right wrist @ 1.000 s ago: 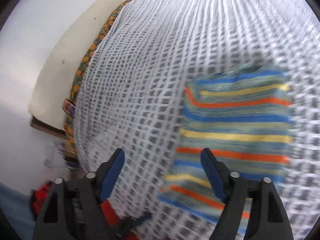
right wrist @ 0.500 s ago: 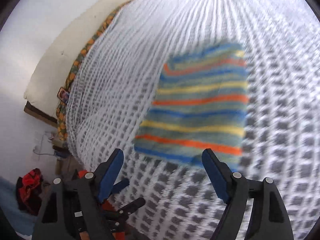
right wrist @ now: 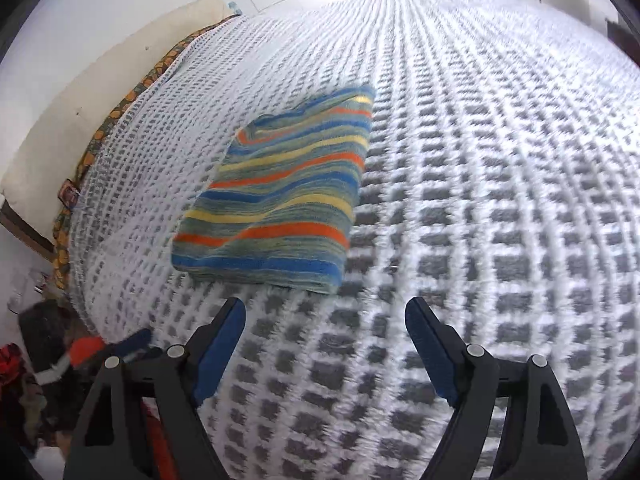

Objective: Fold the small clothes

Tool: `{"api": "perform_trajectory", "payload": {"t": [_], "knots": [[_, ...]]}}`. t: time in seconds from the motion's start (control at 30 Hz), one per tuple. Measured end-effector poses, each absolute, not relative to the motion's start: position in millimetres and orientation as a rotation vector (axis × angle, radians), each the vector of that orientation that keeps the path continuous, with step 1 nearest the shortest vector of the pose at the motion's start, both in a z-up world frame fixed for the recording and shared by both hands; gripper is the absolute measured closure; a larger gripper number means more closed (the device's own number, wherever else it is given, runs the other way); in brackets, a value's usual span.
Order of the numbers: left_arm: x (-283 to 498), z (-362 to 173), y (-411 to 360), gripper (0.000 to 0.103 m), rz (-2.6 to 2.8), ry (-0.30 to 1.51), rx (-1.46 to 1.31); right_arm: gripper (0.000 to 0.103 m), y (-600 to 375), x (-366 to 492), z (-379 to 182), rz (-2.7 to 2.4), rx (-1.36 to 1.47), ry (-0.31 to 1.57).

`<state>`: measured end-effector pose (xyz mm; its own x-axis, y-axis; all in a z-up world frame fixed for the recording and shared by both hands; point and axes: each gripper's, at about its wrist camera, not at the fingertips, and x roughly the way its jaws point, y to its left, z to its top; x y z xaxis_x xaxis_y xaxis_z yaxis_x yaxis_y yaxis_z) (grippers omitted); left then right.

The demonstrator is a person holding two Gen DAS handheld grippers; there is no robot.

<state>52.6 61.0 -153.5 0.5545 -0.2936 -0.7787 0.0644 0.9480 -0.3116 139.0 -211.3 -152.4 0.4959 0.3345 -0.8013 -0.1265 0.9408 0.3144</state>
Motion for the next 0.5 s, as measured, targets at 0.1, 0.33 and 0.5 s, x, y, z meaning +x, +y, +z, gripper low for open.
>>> {"api": "perform_trajectory", "payload": {"t": [0.1,0.33,0.5], "knots": [[54.0,-157.9,54.8,0.014,-0.220,0.982,-0.227,0.014,-223.2,127.7,-165.9,0.167,0.091,1.039],[67.1,-185.2,35.8,0.006,-0.230,1.068,-0.100,0.000,-216.0,125.4,-213.0,0.137,-0.056,1.118],[66.6,-193.8,20.3,0.001,-0.237,1.084,0.014,0.000,-216.0,125.0,-218.9,0.120,-0.056,1.104]]}}
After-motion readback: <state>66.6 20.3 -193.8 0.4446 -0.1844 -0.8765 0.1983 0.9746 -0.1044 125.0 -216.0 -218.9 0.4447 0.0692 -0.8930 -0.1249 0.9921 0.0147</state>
